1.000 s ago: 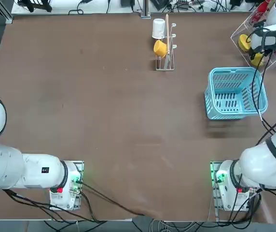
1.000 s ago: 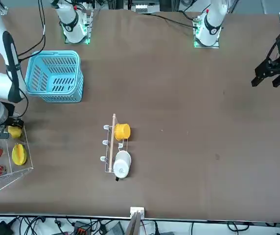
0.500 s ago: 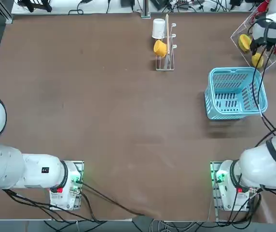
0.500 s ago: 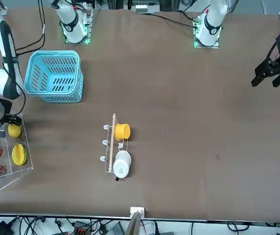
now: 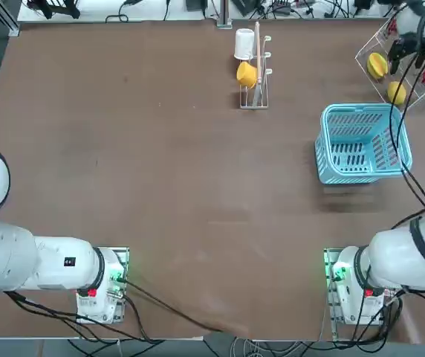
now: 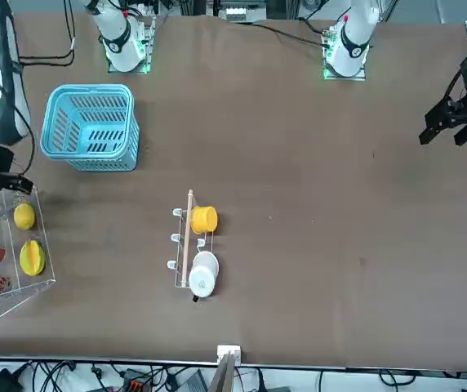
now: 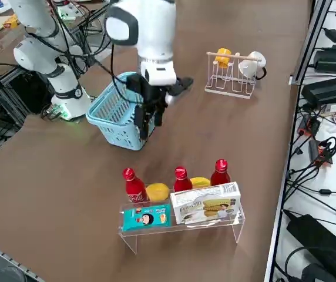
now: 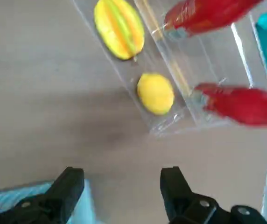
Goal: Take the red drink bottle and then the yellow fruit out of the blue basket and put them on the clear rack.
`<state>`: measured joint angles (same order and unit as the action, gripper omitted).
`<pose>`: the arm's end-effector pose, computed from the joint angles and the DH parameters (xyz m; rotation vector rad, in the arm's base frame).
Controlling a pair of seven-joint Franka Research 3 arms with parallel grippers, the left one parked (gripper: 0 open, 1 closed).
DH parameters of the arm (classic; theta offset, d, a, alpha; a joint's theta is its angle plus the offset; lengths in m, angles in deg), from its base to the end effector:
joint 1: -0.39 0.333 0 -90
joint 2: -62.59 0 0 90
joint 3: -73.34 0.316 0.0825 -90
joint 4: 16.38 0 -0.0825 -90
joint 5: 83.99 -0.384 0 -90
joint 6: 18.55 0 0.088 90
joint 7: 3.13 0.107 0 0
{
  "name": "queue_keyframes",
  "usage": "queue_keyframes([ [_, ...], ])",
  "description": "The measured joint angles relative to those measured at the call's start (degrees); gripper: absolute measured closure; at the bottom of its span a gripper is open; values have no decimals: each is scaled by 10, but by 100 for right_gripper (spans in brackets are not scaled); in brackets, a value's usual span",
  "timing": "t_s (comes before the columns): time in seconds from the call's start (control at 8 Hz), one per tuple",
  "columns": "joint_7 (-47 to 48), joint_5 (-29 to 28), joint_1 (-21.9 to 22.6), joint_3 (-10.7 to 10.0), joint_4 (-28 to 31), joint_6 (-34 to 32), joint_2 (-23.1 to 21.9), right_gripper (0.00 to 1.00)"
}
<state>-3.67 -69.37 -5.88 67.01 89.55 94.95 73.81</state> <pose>0.5863 -0.1442 0.4155 2.8918 -0.1438 -0.1333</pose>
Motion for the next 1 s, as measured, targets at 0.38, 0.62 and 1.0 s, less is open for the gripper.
queue_keyframes([
  [0.38, -4, -55, 7, 28, 0, -97, -100, 0],
  [0.62, -5, -76, 21, 31, 0, -142, -148, 0],
  [1.0, -6, -117, 26, 32, 1, -203, -214, 0],
])
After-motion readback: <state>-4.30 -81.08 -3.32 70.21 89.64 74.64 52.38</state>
